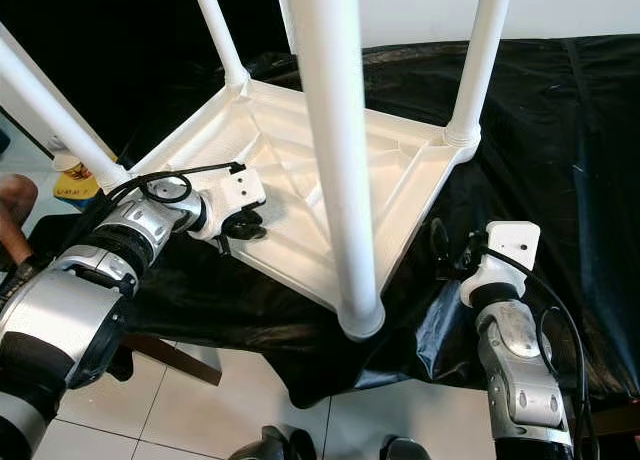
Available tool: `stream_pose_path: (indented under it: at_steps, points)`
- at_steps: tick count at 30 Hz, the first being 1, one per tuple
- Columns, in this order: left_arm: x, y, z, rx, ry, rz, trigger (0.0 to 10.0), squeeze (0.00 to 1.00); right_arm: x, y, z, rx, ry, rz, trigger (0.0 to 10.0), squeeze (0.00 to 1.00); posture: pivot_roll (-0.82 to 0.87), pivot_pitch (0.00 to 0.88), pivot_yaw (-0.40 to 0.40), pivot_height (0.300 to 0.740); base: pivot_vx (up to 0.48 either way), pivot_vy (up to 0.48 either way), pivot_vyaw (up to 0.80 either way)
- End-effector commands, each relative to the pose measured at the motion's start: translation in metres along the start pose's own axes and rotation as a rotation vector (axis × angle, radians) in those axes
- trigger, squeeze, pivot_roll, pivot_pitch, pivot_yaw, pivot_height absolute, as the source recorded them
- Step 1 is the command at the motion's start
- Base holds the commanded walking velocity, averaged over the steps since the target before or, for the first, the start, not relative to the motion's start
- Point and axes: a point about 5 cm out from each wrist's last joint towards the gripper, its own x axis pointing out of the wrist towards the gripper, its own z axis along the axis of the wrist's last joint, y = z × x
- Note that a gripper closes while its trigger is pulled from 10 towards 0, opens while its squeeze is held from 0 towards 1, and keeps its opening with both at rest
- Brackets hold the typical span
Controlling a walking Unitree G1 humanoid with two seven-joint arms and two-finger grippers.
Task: Building children table
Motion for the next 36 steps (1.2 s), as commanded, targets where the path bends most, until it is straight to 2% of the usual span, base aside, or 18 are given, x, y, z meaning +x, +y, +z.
stream_pose_path:
  at_steps: [1, 4, 5, 10, 12, 13, 14, 15, 17, 21, 22, 26, 35, 36]
  points:
    - [0.016, -0.017, -0.028, -0.186, 0.032, 0.033, 0.0, 0.00, 0.000, 0.005, -0.002, 0.010, 0.010, 0.009, 10.0, 0.00, -0.18, 0.186, 0.131, 0.740, 0.000, 0.000, 0.00]
    - [0.015, -0.012, -0.018, -0.265, -0.047, 0.082, 0.0, 0.00, 0.001, 0.007, -0.001, 0.014, 0.010, 0.014, 10.0, 0.00, -0.18, 0.186, 0.128, 0.740, 0.000, 0.000, 0.00]
    - [0.015, -0.010, -0.014, -0.322, -0.094, 0.104, 0.0, 0.00, 0.001, 0.007, -0.001, 0.014, 0.010, 0.016, 10.0, 0.00, -0.18, 0.186, 0.125, 0.740, 0.000, 0.000, 0.00]
    - [0.014, -0.008, -0.008, -0.360, -0.155, 0.098, 0.0, 0.00, 0.001, 0.007, -0.001, 0.012, 0.012, 0.018, 10.0, 0.00, -0.18, 0.184, 0.123, 0.740, 0.000, 0.000, 0.00]
    - [0.013, -0.011, -0.008, -0.339, -0.174, 0.039, 0.0, 0.00, 0.000, 0.006, -0.001, 0.010, 0.012, 0.020, 10.0, 0.00, -0.18, 0.184, 0.121, 0.740, 0.000, 0.000, 0.00]
    - [0.012, -0.012, -0.009, -0.309, -0.182, 0.007, 8.8, 0.00, 0.000, 0.006, -0.001, 0.009, 0.012, 0.021, 10.0, 0.00, -0.18, 0.182, 0.121, 0.740, 0.000, 0.000, 0.00]
    - [0.012, -0.012, -0.009, -0.309, -0.182, 0.007, 8.8, 0.00, 0.000, 0.006, -0.001, 0.009, 0.012, 0.021, 10.0, 0.00, -0.18, 0.182, 0.121, 0.740, 0.000, 0.000, 0.00]
    - [0.010, -0.013, -0.010, -0.292, -0.190, -0.028, 10.0, 0.00, 0.000, 0.006, -0.001, 0.008, 0.013, 0.021, 10.0, 0.00, -0.18, 0.181, 0.120, 0.740, 0.000, 0.000, 0.00]
    - [0.007, -0.014, -0.012, -0.271, -0.199, -0.077, 10.0, 0.00, -0.001, 0.005, -0.001, 0.006, 0.013, 0.021, 10.0, 0.00, -0.17, 0.178, 0.118, 0.740, 0.000, 0.000, 0.00]
    - [0.005, -0.014, -0.013, -0.266, -0.203, -0.094, 10.0, 0.00, -0.002, 0.005, -0.002, 0.006, 0.014, 0.021, 10.0, 0.00, -0.17, 0.178, 0.118, 0.740, 0.000, 0.000, 0.00]
    - [0.002, -0.014, -0.014, -0.252, -0.215, -0.121, 10.0, 1.00, -0.003, 0.005, -0.001, 0.007, 0.010, 0.025, 10.0, 0.00, -0.17, 0.176, 0.115, 0.740, 0.000, 0.000, 0.00]
    - [-0.003, -0.015, -0.007, -0.184, -0.270, -0.209, 10.0, 1.00, -0.007, 0.008, 0.005, -0.009, -0.042, 0.033, 10.0, 0.00, -0.17, 0.171, 0.105, 0.740, 0.000, 0.000, 0.00]
    - [0.002, -0.024, 0.018, -0.064, -0.365, -0.283, 10.0, 1.00, -0.012, 0.015, 0.005, 0.001, -0.055, 0.017, 10.0, 0.00, -0.17, 0.178, 0.099, 0.740, 0.000, 0.000, 0.00]
    - [0.005, -0.027, 0.022, -0.039, -0.372, -0.279, 10.0, 0.00, -0.013, 0.019, 0.005, 0.008, -0.055, 0.022, 10.0, 0.00, -0.17, 0.181, 0.100, 0.740, 0.000, 0.000, 0.00]
